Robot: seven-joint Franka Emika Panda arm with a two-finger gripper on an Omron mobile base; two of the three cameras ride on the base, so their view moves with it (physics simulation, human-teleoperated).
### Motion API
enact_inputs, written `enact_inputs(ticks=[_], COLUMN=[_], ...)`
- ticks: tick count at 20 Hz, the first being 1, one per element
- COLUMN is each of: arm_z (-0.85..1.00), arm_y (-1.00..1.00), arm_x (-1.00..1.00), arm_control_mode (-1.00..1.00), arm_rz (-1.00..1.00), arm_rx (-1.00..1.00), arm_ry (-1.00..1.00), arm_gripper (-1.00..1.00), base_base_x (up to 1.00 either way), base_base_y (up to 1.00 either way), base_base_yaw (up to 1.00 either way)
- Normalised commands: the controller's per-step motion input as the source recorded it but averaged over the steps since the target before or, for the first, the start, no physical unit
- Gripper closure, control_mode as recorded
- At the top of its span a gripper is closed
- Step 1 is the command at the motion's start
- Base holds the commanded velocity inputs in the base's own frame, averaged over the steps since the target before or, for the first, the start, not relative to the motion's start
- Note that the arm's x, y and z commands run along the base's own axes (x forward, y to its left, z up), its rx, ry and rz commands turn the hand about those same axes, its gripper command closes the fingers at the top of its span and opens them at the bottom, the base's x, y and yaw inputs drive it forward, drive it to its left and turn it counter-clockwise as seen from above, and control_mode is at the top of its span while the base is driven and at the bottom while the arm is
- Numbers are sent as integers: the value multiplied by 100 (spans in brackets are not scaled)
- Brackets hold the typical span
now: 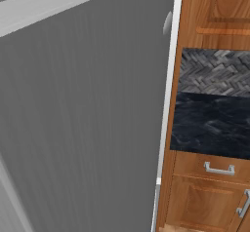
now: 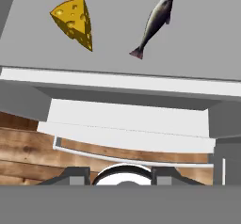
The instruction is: Take the cheese, fish, and sweet potato from the fridge and place them on the plate on the dining counter to create an appetizer plate.
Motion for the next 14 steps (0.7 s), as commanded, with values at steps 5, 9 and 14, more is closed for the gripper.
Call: enact_inputs(ticks=[5, 9, 14], arm_z=[0, 0, 8], arm_y=[0, 0, 2], arm_x=[0, -10, -29], arm_control_mode=[-100, -100, -100], arm_rz=[0, 0, 1], arm_rx=[0, 0, -2], arm_ry=[0, -8, -21], arm_gripper=[-100, -100, -100], base_base_x=[0, 0, 0], base_base_y=[0, 0, 0], base_base_yaw=[0, 0, 0])
